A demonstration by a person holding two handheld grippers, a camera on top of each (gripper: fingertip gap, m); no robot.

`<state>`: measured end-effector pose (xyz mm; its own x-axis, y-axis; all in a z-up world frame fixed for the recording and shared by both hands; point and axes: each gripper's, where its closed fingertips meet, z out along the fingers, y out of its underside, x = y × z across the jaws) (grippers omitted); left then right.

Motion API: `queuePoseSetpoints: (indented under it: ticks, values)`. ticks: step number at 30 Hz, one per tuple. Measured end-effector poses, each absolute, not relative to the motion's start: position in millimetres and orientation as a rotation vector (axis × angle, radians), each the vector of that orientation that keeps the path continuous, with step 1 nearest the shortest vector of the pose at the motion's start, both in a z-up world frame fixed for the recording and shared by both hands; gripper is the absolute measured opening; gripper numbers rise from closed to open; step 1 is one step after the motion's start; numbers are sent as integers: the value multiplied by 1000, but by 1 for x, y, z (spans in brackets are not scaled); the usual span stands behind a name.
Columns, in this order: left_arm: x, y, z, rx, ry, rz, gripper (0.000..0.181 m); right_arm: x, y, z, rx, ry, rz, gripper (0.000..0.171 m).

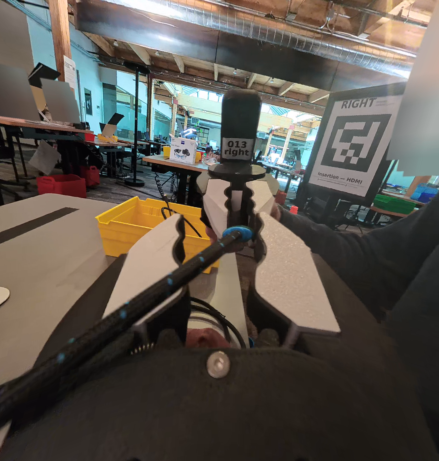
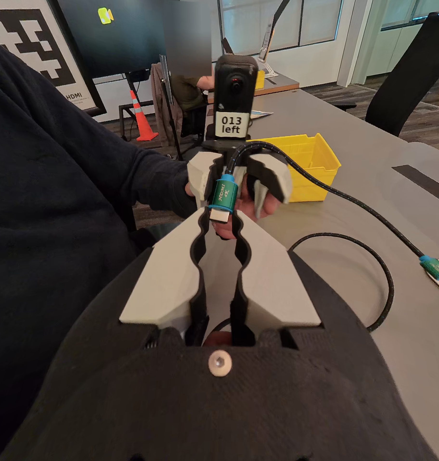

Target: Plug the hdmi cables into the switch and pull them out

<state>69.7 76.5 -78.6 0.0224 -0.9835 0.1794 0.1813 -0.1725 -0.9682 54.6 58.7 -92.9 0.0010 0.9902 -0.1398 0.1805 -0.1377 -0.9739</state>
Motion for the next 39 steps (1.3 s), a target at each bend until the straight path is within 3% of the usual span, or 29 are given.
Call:
queuePoseSetpoints:
  ticks: [4,24,39]
  values:
    - [72,68,-78,-1173,1028,-1317,23,59,60,-96,-1465,-1292,1213,17]
    - [73,55,-86,-1065,1248,-1025,22,60,52,-104,-1488,-1372,1206,16]
    - [71,63,-85,-1112,1224,-994,22,60,64,-106,-1490,-1450,793,13]
